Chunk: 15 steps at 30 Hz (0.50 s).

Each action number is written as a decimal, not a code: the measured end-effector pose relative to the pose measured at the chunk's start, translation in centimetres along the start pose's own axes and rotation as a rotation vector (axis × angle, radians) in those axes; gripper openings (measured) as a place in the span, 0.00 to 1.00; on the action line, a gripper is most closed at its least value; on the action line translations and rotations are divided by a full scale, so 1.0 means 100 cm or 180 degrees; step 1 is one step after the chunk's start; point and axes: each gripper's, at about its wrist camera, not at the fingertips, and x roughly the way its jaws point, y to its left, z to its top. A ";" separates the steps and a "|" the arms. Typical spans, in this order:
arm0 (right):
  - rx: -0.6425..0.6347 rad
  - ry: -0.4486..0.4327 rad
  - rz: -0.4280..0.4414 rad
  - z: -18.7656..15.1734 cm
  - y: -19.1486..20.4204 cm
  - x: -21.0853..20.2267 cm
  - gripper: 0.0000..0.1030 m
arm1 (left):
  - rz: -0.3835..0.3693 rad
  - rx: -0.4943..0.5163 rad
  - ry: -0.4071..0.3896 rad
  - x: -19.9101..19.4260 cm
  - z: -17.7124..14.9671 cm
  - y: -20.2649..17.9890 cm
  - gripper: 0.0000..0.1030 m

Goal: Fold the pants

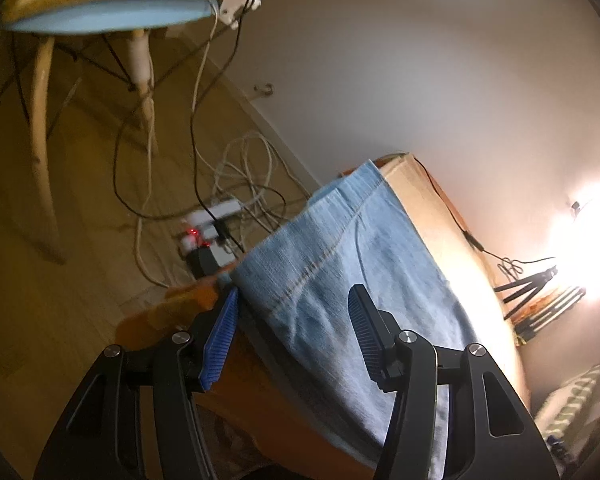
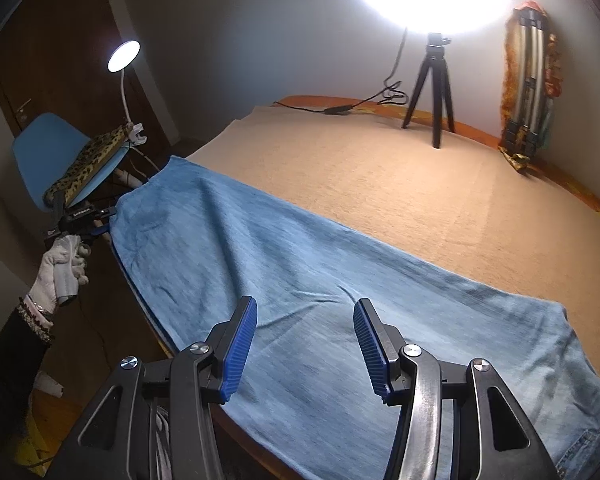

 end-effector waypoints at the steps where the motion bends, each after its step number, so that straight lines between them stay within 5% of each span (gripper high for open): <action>1: -0.0016 -0.0002 0.0049 0.006 0.005 0.001 0.51 | 0.0016 0.0020 -0.0024 0.000 0.001 0.001 0.53; 9: -0.0317 0.0034 0.0340 0.051 0.063 0.027 0.51 | 0.0104 0.0499 -0.0027 0.013 -0.004 -0.013 0.52; 12: -0.0442 0.0075 0.0460 0.071 0.090 0.045 0.51 | 0.0091 0.0754 -0.0117 0.015 -0.011 -0.022 0.25; 15: -0.0627 0.0154 0.0602 0.095 0.122 0.069 0.51 | -0.0027 0.0979 -0.0246 0.011 -0.018 -0.033 0.17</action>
